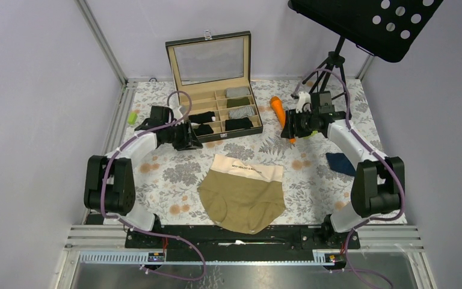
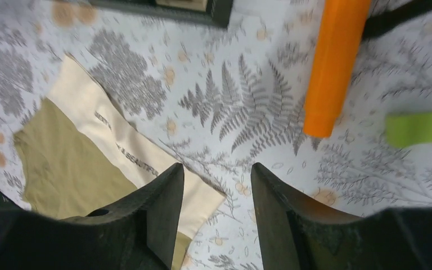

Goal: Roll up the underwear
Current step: Flatten out the underwear at the corner of the board.

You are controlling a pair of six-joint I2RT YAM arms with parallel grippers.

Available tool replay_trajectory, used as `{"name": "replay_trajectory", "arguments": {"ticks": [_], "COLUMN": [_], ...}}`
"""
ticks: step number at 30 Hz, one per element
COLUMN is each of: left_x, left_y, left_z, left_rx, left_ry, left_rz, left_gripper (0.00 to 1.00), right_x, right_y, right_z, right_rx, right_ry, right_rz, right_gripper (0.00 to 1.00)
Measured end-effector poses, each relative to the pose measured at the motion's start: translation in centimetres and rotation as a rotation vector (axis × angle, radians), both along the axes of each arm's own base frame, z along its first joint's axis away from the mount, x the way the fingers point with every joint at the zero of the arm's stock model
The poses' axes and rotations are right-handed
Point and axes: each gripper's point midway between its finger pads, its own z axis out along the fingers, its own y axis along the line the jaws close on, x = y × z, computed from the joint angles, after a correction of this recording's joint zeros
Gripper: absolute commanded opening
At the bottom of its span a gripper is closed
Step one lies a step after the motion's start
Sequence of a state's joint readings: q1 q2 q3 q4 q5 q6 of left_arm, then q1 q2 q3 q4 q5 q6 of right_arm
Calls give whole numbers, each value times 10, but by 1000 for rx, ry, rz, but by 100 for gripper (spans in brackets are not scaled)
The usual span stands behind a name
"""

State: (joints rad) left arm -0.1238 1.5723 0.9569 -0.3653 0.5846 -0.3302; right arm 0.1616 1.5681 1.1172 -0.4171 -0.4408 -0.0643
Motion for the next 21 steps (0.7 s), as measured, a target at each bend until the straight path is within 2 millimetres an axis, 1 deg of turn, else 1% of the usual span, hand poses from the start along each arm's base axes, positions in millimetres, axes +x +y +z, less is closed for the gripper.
{"name": "replay_trajectory", "arguments": {"ticks": [1, 2, 3, 5, 7, 11, 13, 15, 19, 21], "left_x": [2, 3, 4, 2, -1, -15, -22, -28, -32, -32], "left_y": [3, 4, 3, 0, -4, -18, -30, -43, -63, -67], "left_z": [5, 10, 17, 25, 26, 16, 10, 4, -11, -20], "left_rx": [-1, -3, -9, -18, -22, -27, -33, -37, -36, -31], "left_ry": [-19, -36, -55, -85, -91, -75, -69, -59, -31, -8], "left_rz": [10, 12, 9, -11, -35, -123, -186, -249, -329, -342], "left_gripper": [36, 36, 35, 33, 31, 29, 28, 28, 27, 26], "right_x": [8, 11, 10, -6, -26, -75, -94, -102, -100, -98], "right_y": [1, 2, 3, 5, 8, 13, 15, 17, 22, 22], "right_z": [11, 20, 26, 29, 21, -19, -33, -38, -46, -54], "right_rx": [6, 15, 26, 58, 90, 142, 153, 154, 160, 160], "right_ry": [-41, -68, -84, -72, -26, 169, 249, 288, 311, 336], "right_rz": [-8, -12, -17, -25, -31, -59, -66, -65, -66, -80], "right_gripper": [54, 53, 52, 48, 42, 35, 30, 27, 20, 18]}}
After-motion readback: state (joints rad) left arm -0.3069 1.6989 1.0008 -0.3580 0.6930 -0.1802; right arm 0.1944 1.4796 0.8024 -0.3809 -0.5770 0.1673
